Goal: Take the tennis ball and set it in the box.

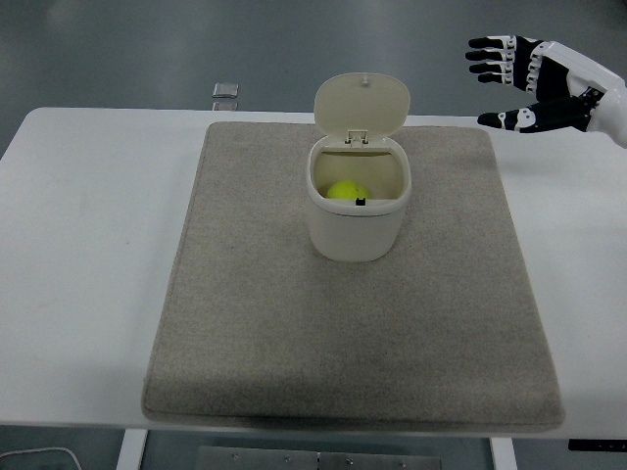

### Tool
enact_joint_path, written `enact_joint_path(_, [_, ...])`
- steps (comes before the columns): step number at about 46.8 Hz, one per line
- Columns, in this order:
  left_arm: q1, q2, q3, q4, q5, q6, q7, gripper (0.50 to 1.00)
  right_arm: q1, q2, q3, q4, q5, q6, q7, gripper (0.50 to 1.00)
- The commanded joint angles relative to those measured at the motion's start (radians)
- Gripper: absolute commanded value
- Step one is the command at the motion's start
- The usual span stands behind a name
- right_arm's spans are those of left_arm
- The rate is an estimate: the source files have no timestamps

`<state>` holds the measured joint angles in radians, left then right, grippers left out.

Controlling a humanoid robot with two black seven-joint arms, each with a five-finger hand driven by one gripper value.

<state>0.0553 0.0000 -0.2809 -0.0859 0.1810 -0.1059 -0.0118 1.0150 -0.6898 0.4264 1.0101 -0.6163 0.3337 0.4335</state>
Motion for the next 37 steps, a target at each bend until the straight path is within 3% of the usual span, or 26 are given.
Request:
enact_joint_path(1, [0.000, 0.000, 0.000, 0.000, 0.000, 0.000, 0.001, 0.992, -0.001, 0.004, -0.003, -0.024, 0.052, 0.001, -0.016, 0.915])
enact_joint_path(25, [0.000, 0.000, 0.000, 0.000, 0.000, 0.000, 0.000, 0.992, -0.001, 0.104, -0.002, -0.134, 0.375, -0.010, -0.245, 0.913])
enact_joint_path(37, [0.000, 0.000, 0.000, 0.000, 0.000, 0.000, 0.000, 0.992, -0.004, 0.141, -0.005, -0.157, 0.487, -0.048, -0.262, 0.913])
